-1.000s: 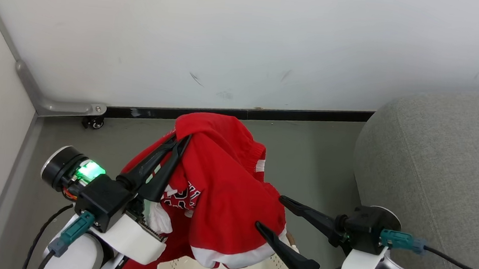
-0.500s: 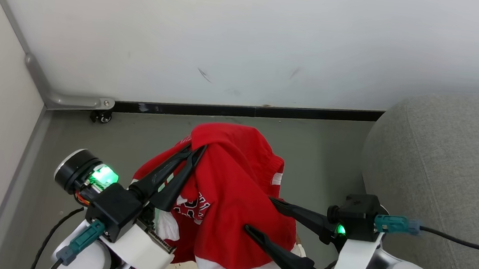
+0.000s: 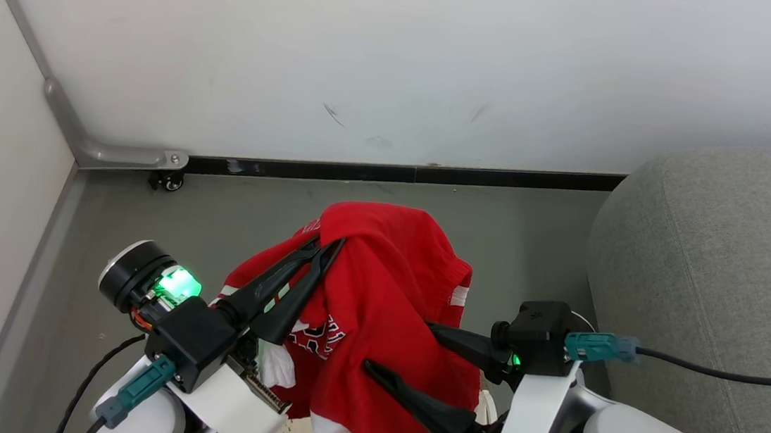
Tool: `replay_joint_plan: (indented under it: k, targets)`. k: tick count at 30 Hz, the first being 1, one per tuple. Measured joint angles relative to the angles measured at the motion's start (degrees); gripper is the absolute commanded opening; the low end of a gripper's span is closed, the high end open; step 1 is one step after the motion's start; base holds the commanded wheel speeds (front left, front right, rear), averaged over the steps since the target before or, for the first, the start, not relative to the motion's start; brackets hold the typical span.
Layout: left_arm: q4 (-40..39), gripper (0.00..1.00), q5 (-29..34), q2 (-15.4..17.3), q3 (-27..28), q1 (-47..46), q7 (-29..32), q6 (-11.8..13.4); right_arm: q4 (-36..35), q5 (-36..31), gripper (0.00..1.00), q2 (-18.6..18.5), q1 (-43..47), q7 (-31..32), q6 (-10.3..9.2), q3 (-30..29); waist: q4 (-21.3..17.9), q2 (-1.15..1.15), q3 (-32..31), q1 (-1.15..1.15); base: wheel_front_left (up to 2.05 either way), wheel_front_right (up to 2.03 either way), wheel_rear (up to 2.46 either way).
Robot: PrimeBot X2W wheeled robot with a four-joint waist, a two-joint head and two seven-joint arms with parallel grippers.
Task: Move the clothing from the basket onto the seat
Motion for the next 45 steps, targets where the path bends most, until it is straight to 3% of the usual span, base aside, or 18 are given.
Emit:
replay_joint_plan:
  k: [2, 5, 6, 7, 17, 28, 30, 32, 34, 45]
  targets:
    - [-0.1, 0.0, -0.1, 0.0, -0.3, 0.0, 0.0, 0.0, 0.7, 0.0, 0.52, 0.5, -0.7, -0.4, 0.0, 0.8, 0.1, 0.0, 0.1, 0.0, 0.0, 0.0, 0.0]
    - [-0.1, 0.0, -0.8, 0.1, -0.7, -0.1, 0.1, 0.0, 1.8, 0.0, 0.28, 1.2, -1.7, -1.0, 0.0, 2.2, 0.2, 0.0, 0.3, 0.0, 0.0, 0.0, 0.0]
    - [-0.1, 0.0, -1.1, 0.1, -0.7, -0.1, 0.1, 0.0, 2.2, 0.0, 0.09, 1.4, -1.9, -1.0, 0.0, 2.6, 0.2, 0.0, 0.3, 0.0, 0.0, 0.0, 0.0]
    - [-0.1, 0.0, -1.1, 0.2, -0.7, -0.1, 0.1, 0.0, 2.6, 0.0, 0.0, 1.5, -2.2, -1.3, 0.0, 2.9, 0.2, 0.0, 0.4, 0.0, 0.0, 0.0, 0.0]
    - [1.6, 0.0, -3.1, 1.1, 0.7, -0.1, 0.2, 0.0, 5.4, 0.2, 0.0, 1.4, -3.6, -4.9, 0.0, 3.6, -0.4, 0.0, 0.8, 0.0, 0.0, 0.0, 0.0]
    - [4.1, 0.02, -5.0, 1.6, 0.1, 0.4, 1.2, 0.0, 8.1, 1.9, 0.0, -0.9, -3.6, -10.5, 0.0, -0.7, -1.9, 0.0, 0.9, 0.0, 0.0, 0.0, 0.0]
    - [4.1, 0.43, -5.1, 1.6, -0.5, 0.4, 1.2, 0.0, 8.4, 2.1, 0.0, -1.2, -3.6, -11.3, 0.0, -1.3, -2.2, 0.0, 0.9, 0.0, 0.0, 0.0, 0.0]
    - [4.2, 0.57, -6.0, 1.6, -1.0, 0.4, 1.4, 0.0, 8.6, 2.3, 0.0, -1.5, -3.6, -12.1, 0.0, -1.8, -2.4, 0.0, 0.9, 0.0, 0.0, 0.0, 0.0]
    - [4.3, 0.99, -6.6, 1.7, -1.4, 0.4, 1.4, 0.0, 9.0, 2.5, 0.0, -1.8, -3.6, -12.9, 0.0, -2.4, -2.7, 0.0, 0.9, 0.0, 0.0, 0.0, 0.0]
    - [4.4, 1.0, -9.1, 2.6, -5.4, 0.7, 1.4, 0.0, 10.5, 3.1, 0.0, -3.7, -3.5, -15.6, 0.0, -4.5, -4.1, 0.0, 0.6, 0.0, 0.0, 0.0, 0.0]
